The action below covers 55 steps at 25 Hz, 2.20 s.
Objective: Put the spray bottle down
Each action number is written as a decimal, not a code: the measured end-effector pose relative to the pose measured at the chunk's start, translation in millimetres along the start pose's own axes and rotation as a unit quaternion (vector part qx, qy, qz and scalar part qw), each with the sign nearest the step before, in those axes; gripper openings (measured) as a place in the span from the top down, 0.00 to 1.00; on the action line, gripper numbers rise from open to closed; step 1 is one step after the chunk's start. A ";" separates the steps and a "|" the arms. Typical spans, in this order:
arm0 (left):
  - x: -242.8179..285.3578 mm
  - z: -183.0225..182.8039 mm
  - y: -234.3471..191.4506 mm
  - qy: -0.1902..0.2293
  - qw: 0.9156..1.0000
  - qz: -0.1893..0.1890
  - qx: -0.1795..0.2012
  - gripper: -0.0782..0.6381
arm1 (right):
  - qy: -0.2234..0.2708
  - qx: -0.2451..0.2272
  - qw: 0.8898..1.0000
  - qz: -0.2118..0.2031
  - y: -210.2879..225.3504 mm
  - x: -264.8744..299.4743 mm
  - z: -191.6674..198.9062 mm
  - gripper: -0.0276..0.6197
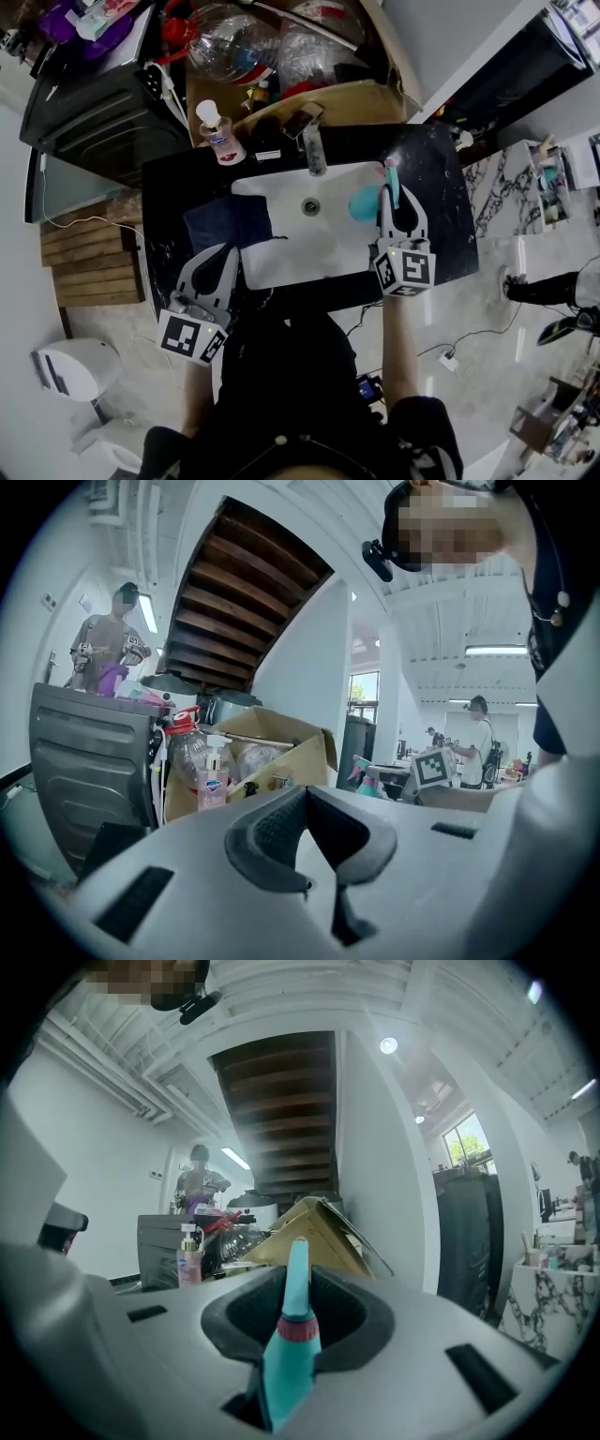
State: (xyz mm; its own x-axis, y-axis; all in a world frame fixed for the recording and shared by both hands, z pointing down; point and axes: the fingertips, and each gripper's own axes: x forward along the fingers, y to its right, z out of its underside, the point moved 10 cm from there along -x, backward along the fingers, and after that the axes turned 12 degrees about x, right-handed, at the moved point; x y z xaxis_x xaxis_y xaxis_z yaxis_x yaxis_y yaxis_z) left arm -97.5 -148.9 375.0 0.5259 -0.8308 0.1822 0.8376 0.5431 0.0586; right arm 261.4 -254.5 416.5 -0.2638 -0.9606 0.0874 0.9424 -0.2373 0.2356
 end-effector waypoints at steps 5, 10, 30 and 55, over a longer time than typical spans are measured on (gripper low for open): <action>23.0 0.6 2.6 -0.009 1.000 0.008 -0.002 0.88 | -0.001 -0.020 0.999 0.027 45.9 21.2 -4.8 0.82; 43.0 -1.7 5.3 -0.016 1.000 0.020 -0.004 0.88 | -0.007 -0.037 0.998 0.053 86.2 42.5 -7.9 0.82; 71.0 4.2 2.9 -0.041 0.999 0.012 -0.020 0.88 | -0.016 -0.011 0.997 0.069 142.9 78.7 -0.8 0.82; 76.6 6.8 3.4 -0.054 0.998 0.019 -0.016 0.88 | 0.057 0.062 0.996 0.037 119.0 17.4 -32.8 0.65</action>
State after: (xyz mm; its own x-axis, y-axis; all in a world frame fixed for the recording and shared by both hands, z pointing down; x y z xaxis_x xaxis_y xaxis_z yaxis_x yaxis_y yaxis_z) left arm -55.3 -209.9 395.8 0.5408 -0.7903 0.2881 0.8221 0.5690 0.0177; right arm 375.7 -304.1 414.4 -0.1631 -0.9866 0.0006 0.9242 -0.1526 0.3501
